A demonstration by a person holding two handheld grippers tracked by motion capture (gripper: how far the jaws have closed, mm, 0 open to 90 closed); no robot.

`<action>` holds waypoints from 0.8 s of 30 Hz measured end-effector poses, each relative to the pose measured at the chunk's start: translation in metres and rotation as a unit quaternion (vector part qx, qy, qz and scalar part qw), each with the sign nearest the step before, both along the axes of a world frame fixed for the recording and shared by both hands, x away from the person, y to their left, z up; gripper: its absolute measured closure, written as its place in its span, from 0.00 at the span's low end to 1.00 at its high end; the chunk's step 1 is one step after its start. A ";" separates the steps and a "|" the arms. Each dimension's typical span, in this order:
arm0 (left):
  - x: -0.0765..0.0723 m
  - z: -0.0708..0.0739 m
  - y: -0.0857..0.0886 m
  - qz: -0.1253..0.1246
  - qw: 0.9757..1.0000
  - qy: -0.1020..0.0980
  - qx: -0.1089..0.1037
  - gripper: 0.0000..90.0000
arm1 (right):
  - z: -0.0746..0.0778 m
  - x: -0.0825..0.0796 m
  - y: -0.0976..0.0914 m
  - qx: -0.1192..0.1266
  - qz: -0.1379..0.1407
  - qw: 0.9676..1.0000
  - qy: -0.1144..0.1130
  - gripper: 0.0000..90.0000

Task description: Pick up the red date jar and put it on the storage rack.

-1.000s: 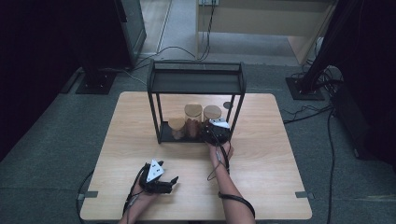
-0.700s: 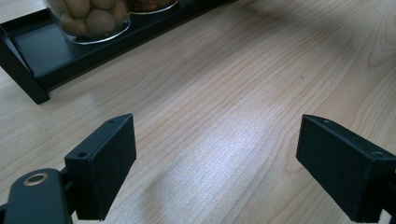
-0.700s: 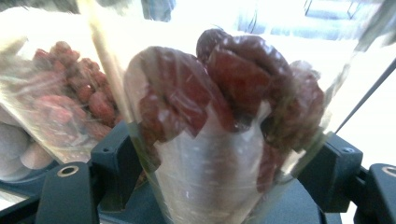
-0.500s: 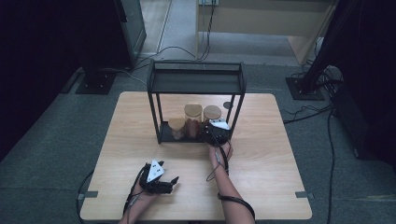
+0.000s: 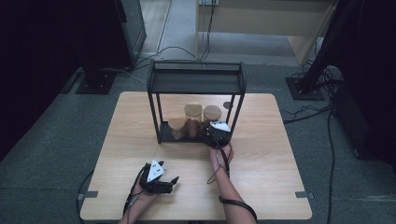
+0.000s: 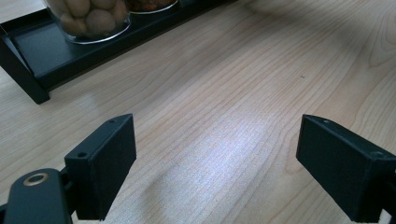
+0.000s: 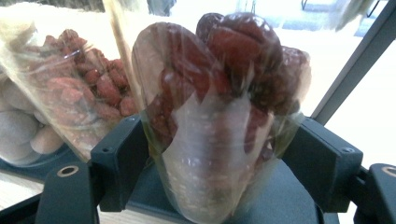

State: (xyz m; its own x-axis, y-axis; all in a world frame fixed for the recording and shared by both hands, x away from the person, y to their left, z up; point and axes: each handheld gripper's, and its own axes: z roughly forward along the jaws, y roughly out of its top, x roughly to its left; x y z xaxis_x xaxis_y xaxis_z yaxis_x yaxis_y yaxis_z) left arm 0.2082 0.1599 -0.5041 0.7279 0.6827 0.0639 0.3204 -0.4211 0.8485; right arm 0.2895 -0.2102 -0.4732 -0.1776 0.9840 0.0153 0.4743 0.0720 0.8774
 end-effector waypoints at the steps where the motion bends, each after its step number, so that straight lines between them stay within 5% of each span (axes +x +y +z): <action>1: 0.000 0.000 0.000 0.000 1.000 0.000 0.000 0.13 | 0.000 0.000 0.000 0.000 0.000 1.000 0.002 0.26; 24: 0.000 0.000 -0.001 0.000 1.000 -0.001 0.002 0.13 | 0.005 -0.011 -0.010 -0.005 0.031 0.999 0.041 0.27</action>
